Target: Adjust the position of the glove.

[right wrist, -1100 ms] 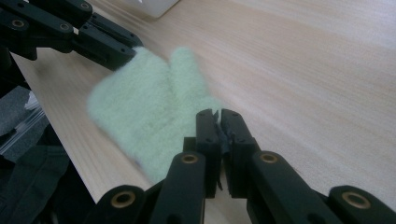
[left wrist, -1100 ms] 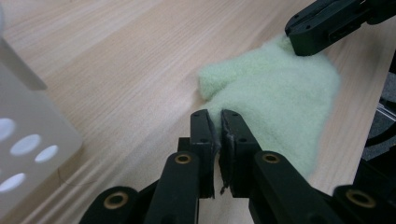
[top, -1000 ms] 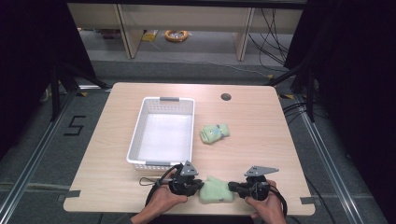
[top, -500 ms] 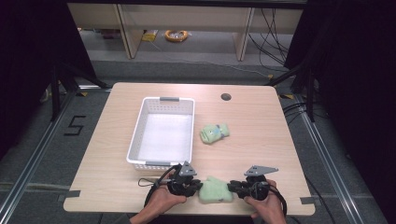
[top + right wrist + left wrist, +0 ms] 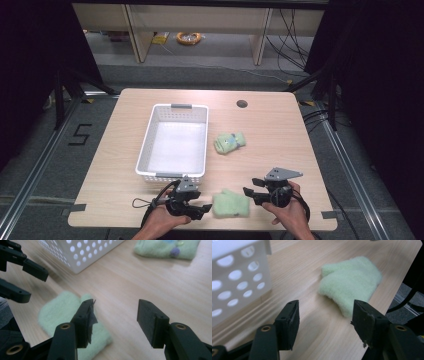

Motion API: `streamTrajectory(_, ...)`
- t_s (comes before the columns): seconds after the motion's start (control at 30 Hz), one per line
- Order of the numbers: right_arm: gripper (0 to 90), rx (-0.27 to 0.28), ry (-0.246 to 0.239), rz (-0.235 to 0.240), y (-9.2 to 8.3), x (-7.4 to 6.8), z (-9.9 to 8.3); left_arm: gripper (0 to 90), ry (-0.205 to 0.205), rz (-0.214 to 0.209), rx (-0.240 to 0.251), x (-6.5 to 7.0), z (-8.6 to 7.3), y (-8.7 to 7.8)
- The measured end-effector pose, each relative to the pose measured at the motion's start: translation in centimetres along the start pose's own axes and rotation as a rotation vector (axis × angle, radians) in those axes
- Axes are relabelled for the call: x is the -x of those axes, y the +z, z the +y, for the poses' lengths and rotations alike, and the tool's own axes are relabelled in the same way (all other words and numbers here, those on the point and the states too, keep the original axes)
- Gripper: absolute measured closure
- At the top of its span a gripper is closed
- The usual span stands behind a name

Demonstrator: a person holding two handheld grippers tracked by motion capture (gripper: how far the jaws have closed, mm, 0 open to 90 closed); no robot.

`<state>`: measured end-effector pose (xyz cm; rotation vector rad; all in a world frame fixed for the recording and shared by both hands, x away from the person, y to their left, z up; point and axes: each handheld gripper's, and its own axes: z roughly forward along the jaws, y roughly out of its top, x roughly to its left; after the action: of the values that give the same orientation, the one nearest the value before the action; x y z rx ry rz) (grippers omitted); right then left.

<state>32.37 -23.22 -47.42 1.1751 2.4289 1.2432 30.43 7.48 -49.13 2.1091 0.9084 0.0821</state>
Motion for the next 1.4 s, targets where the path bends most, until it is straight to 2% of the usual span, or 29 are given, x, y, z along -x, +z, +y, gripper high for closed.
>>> streamTrajectory(0.07, 47.5, 0.023, -0.036, 0.005, 0.0, 0.6, 0.7, 35.3, -0.026, -0.007, 0.029, -0.1, -0.4, -0.3)
streamTrajectory(0.1, 46.1, 0.018, -0.023, -0.007, -0.1, 0.5, 1.0, 33.5, -0.023, -0.006, 0.024, -0.4, -0.6, -0.7)
streamTrajectory(0.13, 45.9, 0.029, -0.056, -0.019, 0.1, 1.0, 1.4, 32.2, -0.03, 0.003, 0.029, -0.5, -0.8, -0.9)
streamTrajectory(0.17, 45.7, 0.018, -0.029, -0.006, 0.1, 1.1, 1.8, 30.5, -0.057, -0.001, 0.046, -0.6, -1.0, -1.1)
streamTrajectory(0.2, 45.6, 0.023, -0.029, -0.022, 0.2, 1.3, 2.1, 28.7, -0.069, 0.004, 0.052, -0.7, -1.2, -1.2)
streamTrajectory(0.27, 45.6, 0.019, -0.059, -0.023, 0.6, 2.0, 2.9, 26.0, -0.087, 0.009, 0.069, -0.9, -1.6, -1.5)
streamTrajectory(0.33, 45.2, 0.02, -0.035, -0.037, 1.0, 2.2, 3.6, 24.0, -0.084, 0.007, 0.072, -1.2, -2.0, -1.8)
streamTrajectory(0.37, 45.0, 0.016, -0.049, -0.046, 1.2, 2.5, 4.1, 23.2, -0.064, 0.012, 0.058, -1.3, -2.1, -2.1)
streamTrajectory(0.4, 45.0, 0.022, -0.068, -0.038, 1.5, 2.8, 4.5, 22.6, -0.066, 0.011, 0.058, -1.3, -2.3, -2.2)
streamTrajectory(0.43, 45.1, 0.017, -0.061, -0.05, 1.8, 2.9, 5.0, 22.2, -0.083, 0.009, 0.07, -1.2, -2.4, -2.2)
streamTrajectory(0.53, 45.1, 0.001, -0.09, -0.064, 2.5, 3.2, 6.1, 21.0, -0.073, 0.006, 0.073, -1.3, -2.8, -2.6)
streamTrajectory(0.6, 45.4, -0.008, -0.084, -0.068, 3.2, 3.5, 6.8, 20.8, -0.047, 0.021, 0.053, -1.5, -3.2, -2.9)
streamTrajectory(0.63, 45.9, -0.012, -0.067, -0.066, 3.6, 3.5, 7.1, 20.3, -0.049, 0.018, 0.044, -1.5, -3.3, -3.0)
streamTrajectory(0.67, 46.5, -0.021, -0.078, -0.064, 3.9, 3.8, 7.5, 20.3, -0.064, 0.032, 0.067, -1.4, -3.5, -2.9)
streamTrajectory(0.7, 47.1, -0.02, -0.098, -0.071, 4.3, 4.2, 7.8, 20.2, -0.057, 0.022, 0.048, -1.4, -3.6, -3.1)
streamTrajectory(0.77, 47.7, -0.019, -0.111, -0.076, 5.1, 4.9, 8.4, 19.8, -0.06, 0.023, 0.054, -1.3, -3.8, -3.2)
streamTrajectory(0.8, 48.6, -0.007, -0.102, -0.082, 5.7, 5.1, 8.6, 19.7, -0.07, 0.024, 0.059, -1.2, -3.9, -3.2)
streamTrajectory(0.83, 49.5, -0.036, -0.107, -0.08, 5.8, 5.4, 8.9, 19.5, -0.058, 0.022, 0.045, -1.3, -4.0, -3.2)
streamTrajectory(0.87, 50.4, -0.024, -0.092, -0.082, 6.2, 5.6, 9.1, 19.5, -0.078, 0.019, 0.053, -1.2, -4.1, -3.1)
streamTrajectory(0.9, 51.8, -0.043, -0.09, -0.082, 6.5, 5.9, 9.5, 19.5, -0.086, 0.02, 0.055, -1.1, -4.1, -3.1)
streamTrajectory(0.93, 52.3, -0.024, -0.092, -0.089, 6.9, 6.1, 9.6, 19.5, -0.073, 0.024, 0.06, -1.2, -4.1, -3.0)
streamTrajectory(1.0, 55.4, -0.04, -0.092, -0.09, 7.5, 6.7, 10.1, 19.5, -0.066, 0.013, 0.04, -1.2, -4.1, -3.1)
streamTrajectory(1.03, 55.5, -0.037, -0.089, -0.096, 7.9, 6.9, 10.3, 19.6, -0.069, 0.021, 0.051, -1.2, -4.1, -2.9)
streamTrajectory(1.13, 57.0, -0.066, -0.084, -0.098, 8.8, 7.5, 11.0, 19.6, -0.069, 0.012, 0.04, -1.2, -4.1, -3.0)
streamTrajectory(1.2, 58.0, -0.063, -0.069, -0.103, 9.6, 7.7, 11.4, 19.6, -0.059, 0.015, 0.031, -1.4, -4.1, -3.2)
streamTrajectory(1.23, 58.3, -0.083, -0.066, -0.103, 9.9, 7.9, 11.7, 19.6, -0.061, 0.016, 0.034, -1.4, -4.1, -3.1)
streamTrajectory(1.3, 59.4, -0.061, -0.073, -0.103, 10.6, 8.2, 11.9, 19.7, -0.07, 0.018, 0.044, -1.3, -4.1, -3.0)
streamTrajectory(1.37, 59.8, -0.057, -0.045, -0.097, 11.3, 8.4, 12.1, 20.0, -0.078, 0.015, 0.049, -1.2, -4.1, -2.9)
streamTrajectory(1.4, 59.7, -0.056, -0.06, -0.097, 11.8, 8.7, 12.2, 20.1, -0.079, 0.015, 0.05, -1.1, -4.1, -2.8)
